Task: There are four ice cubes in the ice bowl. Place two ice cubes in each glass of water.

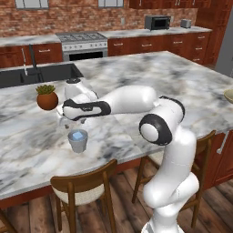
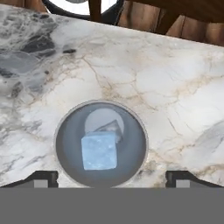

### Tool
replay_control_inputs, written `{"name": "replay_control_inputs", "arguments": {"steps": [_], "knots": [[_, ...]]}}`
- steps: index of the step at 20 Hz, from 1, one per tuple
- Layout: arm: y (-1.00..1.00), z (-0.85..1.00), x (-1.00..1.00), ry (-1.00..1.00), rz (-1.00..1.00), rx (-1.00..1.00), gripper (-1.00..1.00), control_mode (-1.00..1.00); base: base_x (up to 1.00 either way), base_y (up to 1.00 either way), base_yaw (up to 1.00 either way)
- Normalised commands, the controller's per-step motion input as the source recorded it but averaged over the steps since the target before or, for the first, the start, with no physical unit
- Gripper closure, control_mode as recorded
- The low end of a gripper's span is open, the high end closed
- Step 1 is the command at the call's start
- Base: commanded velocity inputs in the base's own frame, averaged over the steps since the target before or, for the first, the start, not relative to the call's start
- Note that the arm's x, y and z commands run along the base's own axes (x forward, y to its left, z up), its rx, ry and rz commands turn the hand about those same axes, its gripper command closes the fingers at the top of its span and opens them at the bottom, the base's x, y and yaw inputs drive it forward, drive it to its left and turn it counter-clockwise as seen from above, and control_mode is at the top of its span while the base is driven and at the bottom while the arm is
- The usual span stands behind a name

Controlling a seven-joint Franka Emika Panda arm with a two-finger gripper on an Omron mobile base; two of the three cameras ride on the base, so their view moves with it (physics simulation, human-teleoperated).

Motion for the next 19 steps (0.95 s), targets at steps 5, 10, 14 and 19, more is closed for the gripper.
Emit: {"name": "replay_control_inputs", "arguments": {"steps": [5,10,14,19], "knots": [[-0.53,0.47,-0.98,-0.04,-0.15,0.1,-1.0,-1.0,0.0,0.0,0.0],[-1.0,-0.02,-1.0,0.08,-0.3,0.14,-1.0,-1.0,0.0,0.0,0.0],[-1.0,-0.24,-0.85,0.01,-0.34,0.05,-1.0,-1.0,0.0,0.0,0.0],[-1.0,-0.12,-0.52,0.0,-0.37,0.04,-1.0,-1.0,0.0,0.0,0.0]]}}
